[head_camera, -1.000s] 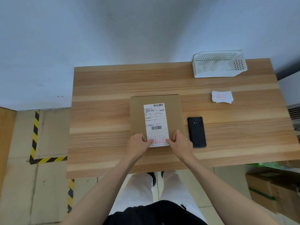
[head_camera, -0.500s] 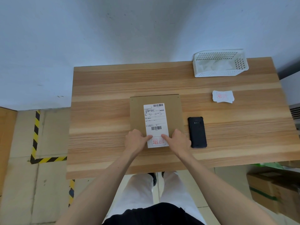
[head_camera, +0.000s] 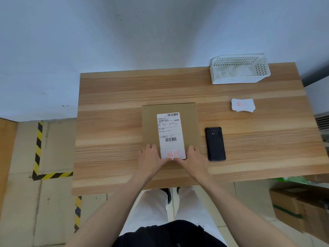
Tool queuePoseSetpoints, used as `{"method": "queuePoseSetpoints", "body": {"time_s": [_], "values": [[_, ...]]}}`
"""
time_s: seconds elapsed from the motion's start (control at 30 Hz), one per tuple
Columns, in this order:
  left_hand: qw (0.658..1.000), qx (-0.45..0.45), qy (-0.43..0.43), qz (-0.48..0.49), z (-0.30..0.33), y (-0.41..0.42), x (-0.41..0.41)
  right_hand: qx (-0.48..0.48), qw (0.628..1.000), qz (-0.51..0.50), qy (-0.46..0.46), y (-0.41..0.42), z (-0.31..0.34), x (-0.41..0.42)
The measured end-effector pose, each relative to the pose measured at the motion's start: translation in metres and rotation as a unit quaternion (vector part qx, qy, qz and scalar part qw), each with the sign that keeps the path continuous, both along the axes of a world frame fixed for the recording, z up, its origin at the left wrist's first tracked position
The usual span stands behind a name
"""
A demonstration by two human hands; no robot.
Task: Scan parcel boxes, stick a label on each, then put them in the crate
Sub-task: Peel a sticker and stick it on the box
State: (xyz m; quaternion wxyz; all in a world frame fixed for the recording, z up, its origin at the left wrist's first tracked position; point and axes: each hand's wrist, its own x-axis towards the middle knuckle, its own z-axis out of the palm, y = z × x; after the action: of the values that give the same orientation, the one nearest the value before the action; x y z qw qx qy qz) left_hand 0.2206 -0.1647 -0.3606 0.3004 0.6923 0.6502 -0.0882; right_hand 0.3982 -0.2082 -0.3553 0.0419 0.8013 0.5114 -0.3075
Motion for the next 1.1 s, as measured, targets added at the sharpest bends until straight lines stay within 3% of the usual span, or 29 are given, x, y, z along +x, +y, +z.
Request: {"method": "queuePoseSetpoints", "body": {"time_s": [0.33,0.5,0.73,0.8,0.93,1.1], "values": [[0.987,-0.037,-0.147,0.053,-0.001,0.006,-0.024,0.011,0.997,-0.056,0.060,-0.004,0.008,0.031],[0.983,-0.034,-0.170,0.068,0.000,0.006,-0.032,0.023,0.996,-0.056,0.070,-0.005,0.007,0.035],[0.950,-0.014,-0.189,0.248,-0.003,0.013,-0.042,0.076,0.988,-0.129,0.036,0.002,-0.003,0.047],[0.933,-0.062,-0.220,0.279,-0.004,0.016,-0.042,0.044,0.979,-0.171,0.105,0.007,-0.009,0.051],[0.887,-0.157,-0.307,0.306,-0.001,0.018,-0.035,0.025,0.920,-0.265,0.288,0.016,-0.013,0.051],[0.864,-0.163,-0.362,0.308,-0.010,0.018,-0.037,0.042,0.902,-0.290,0.318,0.017,-0.019,0.051]]}}
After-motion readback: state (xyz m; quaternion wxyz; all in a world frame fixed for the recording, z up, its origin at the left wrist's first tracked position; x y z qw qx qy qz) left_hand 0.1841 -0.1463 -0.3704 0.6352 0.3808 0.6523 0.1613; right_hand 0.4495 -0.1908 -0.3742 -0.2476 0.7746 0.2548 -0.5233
